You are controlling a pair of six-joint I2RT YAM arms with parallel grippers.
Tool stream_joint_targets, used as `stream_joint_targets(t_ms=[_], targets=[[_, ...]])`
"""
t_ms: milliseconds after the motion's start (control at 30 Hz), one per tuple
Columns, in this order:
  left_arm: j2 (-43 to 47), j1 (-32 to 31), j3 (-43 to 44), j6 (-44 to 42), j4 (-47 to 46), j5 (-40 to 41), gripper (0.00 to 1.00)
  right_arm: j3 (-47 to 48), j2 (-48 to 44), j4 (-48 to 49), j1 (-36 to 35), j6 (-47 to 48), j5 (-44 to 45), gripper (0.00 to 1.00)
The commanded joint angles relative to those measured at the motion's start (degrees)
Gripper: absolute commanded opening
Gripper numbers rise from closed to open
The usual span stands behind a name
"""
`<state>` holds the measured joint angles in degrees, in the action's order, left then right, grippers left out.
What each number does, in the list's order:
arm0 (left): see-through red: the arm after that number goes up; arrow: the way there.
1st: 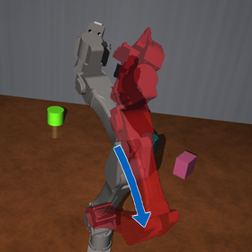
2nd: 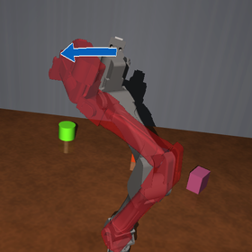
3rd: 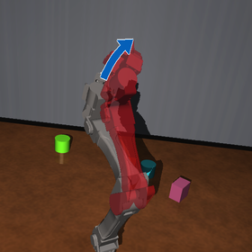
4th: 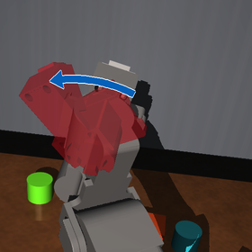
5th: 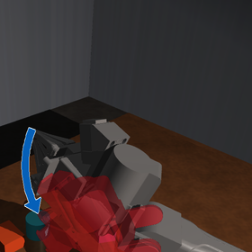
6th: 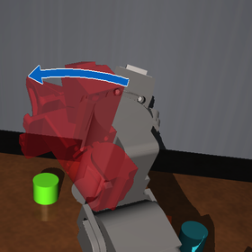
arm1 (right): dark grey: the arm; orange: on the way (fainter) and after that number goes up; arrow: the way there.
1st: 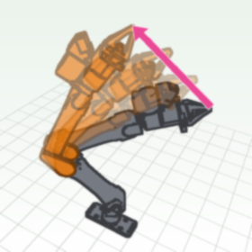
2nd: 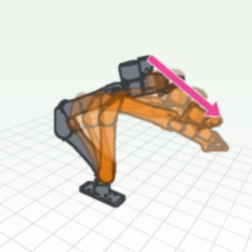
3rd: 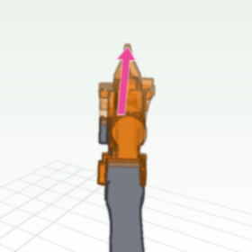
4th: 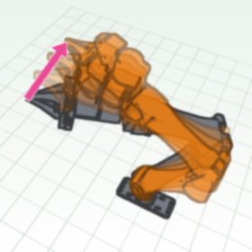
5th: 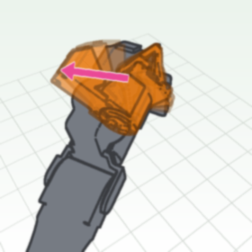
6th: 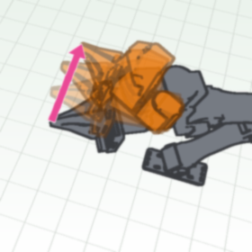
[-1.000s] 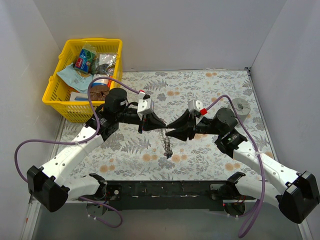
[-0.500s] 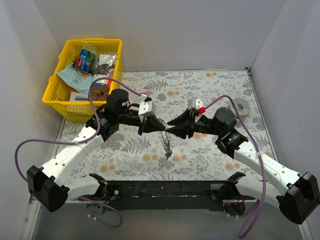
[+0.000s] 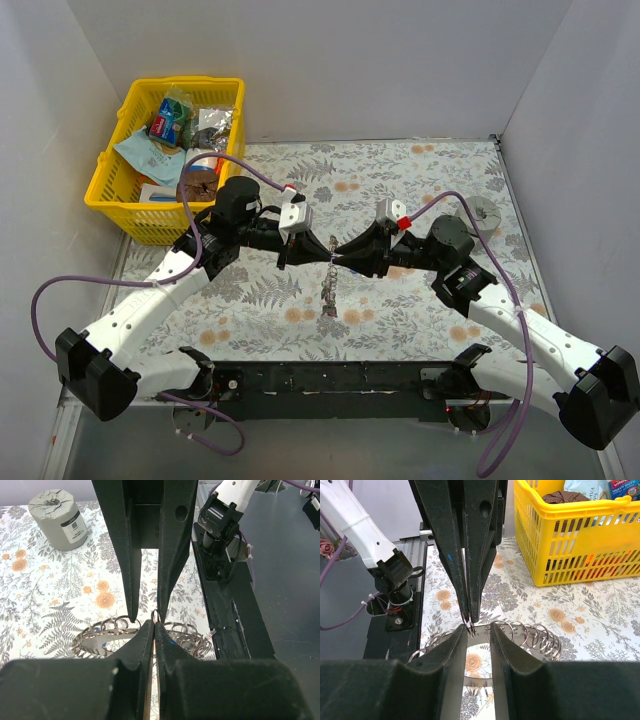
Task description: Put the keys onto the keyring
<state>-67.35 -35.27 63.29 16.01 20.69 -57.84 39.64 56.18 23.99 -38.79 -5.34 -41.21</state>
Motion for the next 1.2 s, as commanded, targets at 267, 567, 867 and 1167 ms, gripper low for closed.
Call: stream_joint_targets(t_ms=[267,567,867,1167], targets=[[-0.41,-0.94,2.19,-1.24,2.07,-0.78,0.00,2.64,-0.11,3.08,0.20,-0.01,-0.10,0.01],[1.43,-0.94,1.06,1.47,-1.07,5.01,0.38,0.18,-0.19,7.91,0.20,-3.26,1.31,0.01],[5.74,1.86,-4.31,12.54,-15.05,1.44,0.49,-6.85,-4.50,19.51,0.20,-4.76,4.82,0.01],[7.06,6.79,-12.04,27.48,-37.54,-7.28,0.43,-12.47,-7.49,32.51,0.20,-8.10,7.55,0.01]])
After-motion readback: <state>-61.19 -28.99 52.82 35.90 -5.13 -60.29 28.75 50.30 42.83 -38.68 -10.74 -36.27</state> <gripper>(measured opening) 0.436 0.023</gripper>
